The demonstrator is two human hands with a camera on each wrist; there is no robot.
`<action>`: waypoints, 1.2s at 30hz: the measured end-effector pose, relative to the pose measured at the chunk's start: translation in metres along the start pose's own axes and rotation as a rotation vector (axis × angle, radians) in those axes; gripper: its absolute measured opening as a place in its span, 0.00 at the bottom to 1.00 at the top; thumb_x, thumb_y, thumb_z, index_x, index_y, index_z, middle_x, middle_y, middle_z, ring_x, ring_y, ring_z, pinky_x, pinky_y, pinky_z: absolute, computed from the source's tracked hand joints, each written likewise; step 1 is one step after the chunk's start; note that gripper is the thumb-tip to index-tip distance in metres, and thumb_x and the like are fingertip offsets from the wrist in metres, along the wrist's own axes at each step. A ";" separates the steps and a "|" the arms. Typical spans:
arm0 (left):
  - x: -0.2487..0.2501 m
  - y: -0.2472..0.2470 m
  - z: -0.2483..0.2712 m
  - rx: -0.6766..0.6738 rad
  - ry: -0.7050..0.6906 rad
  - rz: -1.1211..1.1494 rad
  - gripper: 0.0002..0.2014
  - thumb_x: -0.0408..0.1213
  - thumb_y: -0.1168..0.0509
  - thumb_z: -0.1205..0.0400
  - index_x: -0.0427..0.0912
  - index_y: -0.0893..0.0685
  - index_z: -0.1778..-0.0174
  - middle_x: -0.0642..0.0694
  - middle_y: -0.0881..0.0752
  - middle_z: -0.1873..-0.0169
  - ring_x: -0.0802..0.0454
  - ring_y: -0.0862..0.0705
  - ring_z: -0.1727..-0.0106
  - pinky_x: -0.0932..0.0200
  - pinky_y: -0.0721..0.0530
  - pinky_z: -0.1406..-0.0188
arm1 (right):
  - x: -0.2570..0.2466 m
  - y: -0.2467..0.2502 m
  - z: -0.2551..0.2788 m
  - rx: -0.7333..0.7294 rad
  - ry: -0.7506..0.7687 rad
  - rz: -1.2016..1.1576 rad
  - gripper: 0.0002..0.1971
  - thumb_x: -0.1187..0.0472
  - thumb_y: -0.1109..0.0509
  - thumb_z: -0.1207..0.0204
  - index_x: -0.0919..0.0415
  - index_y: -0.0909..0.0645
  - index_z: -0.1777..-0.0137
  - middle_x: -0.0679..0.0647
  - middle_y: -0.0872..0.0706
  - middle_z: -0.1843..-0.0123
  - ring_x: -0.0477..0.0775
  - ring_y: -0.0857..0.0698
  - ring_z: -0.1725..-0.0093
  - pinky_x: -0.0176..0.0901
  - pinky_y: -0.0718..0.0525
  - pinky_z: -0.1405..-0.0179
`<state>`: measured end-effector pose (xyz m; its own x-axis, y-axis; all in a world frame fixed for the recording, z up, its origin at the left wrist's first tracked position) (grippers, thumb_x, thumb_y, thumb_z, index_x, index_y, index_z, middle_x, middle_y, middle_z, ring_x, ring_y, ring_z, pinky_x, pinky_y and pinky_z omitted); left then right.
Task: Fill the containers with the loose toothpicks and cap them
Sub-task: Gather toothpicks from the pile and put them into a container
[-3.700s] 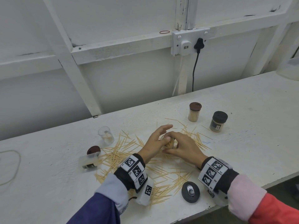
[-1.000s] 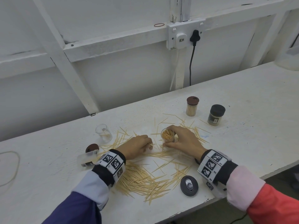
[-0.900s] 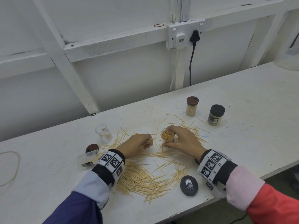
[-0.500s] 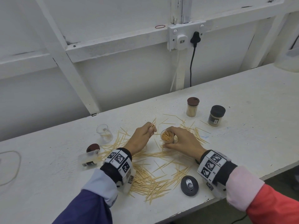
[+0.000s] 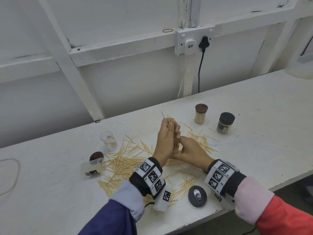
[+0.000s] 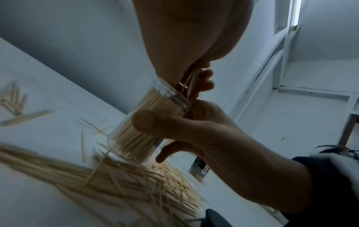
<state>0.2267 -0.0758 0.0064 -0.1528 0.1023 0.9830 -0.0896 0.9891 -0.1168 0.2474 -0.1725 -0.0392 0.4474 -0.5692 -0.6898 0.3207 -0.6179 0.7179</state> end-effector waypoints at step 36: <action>0.001 0.004 0.010 -0.039 -0.249 -0.182 0.11 0.35 0.52 0.09 0.49 0.25 0.48 0.45 0.11 0.44 0.48 0.16 0.36 0.46 0.18 0.38 | -0.002 0.008 -0.003 0.114 0.083 -0.118 0.25 0.37 0.30 0.37 0.51 0.19 0.45 0.39 0.16 0.53 0.39 0.19 0.54 0.43 0.16 0.59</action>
<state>0.2161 -0.0731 0.0051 -0.3745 -0.1015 0.9217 -0.1006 0.9926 0.0684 0.2518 -0.1747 -0.0317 0.4809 -0.4450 -0.7554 0.2808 -0.7380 0.6136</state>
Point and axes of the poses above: each hand's wrist, its own z-axis away from the middle knuckle, its own y-axis out of the back of the hand, x = y × z, the point moved 5 cm from there along -z, towards the middle knuckle
